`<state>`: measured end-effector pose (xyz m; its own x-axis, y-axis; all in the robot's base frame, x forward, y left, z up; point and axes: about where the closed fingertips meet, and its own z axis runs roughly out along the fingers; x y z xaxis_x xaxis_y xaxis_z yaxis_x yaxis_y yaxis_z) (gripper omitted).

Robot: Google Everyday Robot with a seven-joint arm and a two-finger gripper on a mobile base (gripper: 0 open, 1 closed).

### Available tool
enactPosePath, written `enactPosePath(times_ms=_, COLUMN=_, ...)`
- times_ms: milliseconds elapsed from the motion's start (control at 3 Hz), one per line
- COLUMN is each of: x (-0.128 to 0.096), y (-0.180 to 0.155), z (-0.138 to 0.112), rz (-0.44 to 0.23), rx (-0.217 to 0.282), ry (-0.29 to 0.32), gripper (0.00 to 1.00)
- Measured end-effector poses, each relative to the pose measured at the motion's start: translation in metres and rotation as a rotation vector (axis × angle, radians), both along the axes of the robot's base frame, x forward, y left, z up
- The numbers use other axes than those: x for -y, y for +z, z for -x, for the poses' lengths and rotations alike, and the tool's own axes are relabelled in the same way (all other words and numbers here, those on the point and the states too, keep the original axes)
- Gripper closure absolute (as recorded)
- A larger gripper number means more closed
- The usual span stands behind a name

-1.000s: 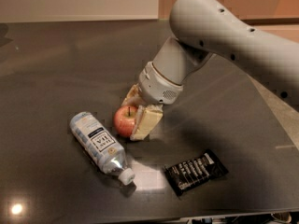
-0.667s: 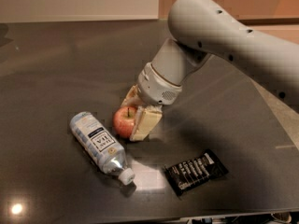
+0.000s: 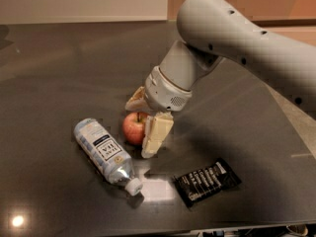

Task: Move apple near blue plastic bottle

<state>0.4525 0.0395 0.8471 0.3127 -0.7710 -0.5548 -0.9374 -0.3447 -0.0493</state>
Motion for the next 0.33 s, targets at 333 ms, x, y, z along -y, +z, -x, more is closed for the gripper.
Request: enactPosePath(times_ms=333, x=0.0000, y=0.0000, z=0.0000, rz=0.000, rx=0.000, ry=0.000, gripper=0.00)
